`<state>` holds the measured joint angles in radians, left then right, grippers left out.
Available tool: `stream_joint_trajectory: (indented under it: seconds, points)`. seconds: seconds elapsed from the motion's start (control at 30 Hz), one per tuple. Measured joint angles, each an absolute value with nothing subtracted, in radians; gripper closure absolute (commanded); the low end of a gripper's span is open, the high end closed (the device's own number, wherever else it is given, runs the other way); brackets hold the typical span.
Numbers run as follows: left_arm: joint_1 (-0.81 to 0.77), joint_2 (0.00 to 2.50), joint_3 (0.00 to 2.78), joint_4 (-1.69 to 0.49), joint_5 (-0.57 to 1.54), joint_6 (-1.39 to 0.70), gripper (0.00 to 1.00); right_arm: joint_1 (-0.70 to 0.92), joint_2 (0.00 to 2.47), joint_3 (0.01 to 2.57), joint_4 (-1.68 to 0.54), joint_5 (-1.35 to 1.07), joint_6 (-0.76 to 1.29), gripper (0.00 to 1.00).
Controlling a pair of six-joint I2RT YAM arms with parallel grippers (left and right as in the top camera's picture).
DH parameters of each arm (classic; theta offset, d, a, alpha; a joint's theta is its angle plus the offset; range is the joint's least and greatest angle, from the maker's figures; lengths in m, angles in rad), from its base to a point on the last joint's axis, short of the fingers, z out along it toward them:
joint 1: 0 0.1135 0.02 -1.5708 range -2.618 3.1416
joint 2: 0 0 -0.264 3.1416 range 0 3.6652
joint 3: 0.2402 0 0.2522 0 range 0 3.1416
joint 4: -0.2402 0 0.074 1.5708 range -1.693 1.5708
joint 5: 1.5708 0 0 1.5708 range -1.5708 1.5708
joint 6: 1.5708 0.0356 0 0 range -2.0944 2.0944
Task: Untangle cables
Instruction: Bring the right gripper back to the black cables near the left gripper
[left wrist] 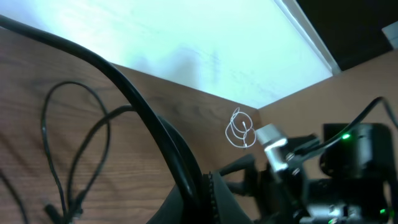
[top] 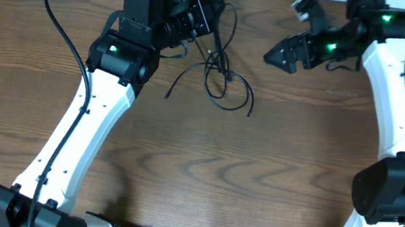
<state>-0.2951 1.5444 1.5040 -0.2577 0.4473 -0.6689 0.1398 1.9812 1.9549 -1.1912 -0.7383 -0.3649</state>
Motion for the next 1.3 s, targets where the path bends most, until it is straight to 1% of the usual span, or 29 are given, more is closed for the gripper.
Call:
stream_joint_trajectory:
  seconds: [0.27,0.37,0.43,0.5,0.57,0.7,0.93,1.07,1.17,1.3]
  points:
    - [-0.295,1.544,1.504,-0.258,0.447,-0.696,0.92,0.211,1.982,1.877,-1.172,-0.767,-0.46,0.08]
    - [-0.295,1.544,1.504,-0.257,0.461,-0.708,0.92,0.246,1.981,1.837,-1.139,-0.762,-0.484,0.13]
    - [-0.295,1.544,1.504,-0.257,0.474,-0.71,0.92,0.266,1.982,1.796,-1.093,-0.756,-0.491,0.21]
    - [-0.295,1.544,1.504,-0.256,0.491,-0.711,0.92,0.28,1.982,1.748,-1.022,-0.739,-0.473,0.23]
    - [-0.295,1.544,1.504,-0.256,0.504,-0.711,0.93,0.284,1.982,1.706,-0.941,-0.716,-0.422,0.26]
    - [-0.295,1.538,1.504,-0.257,0.519,-0.711,0.92,0.281,1.982,1.637,-0.804,-0.636,-0.279,0.35]
    - [-0.295,1.486,1.504,-0.258,0.522,-0.71,0.93,0.279,1.982,1.592,-0.731,-0.426,-0.021,0.57]
    - [-0.295,1.45,1.504,-0.262,0.522,-0.71,0.93,0.279,1.982,1.568,-0.706,-0.327,0.086,0.71]
    - [-0.294,1.428,1.504,-0.263,0.523,-0.71,0.93,0.279,1.982,1.548,-0.702,-0.268,0.152,0.77]
    - [-0.269,1.396,1.504,-0.265,0.526,-0.71,0.93,0.279,1.982,1.53,-0.696,-0.209,0.202,0.79]
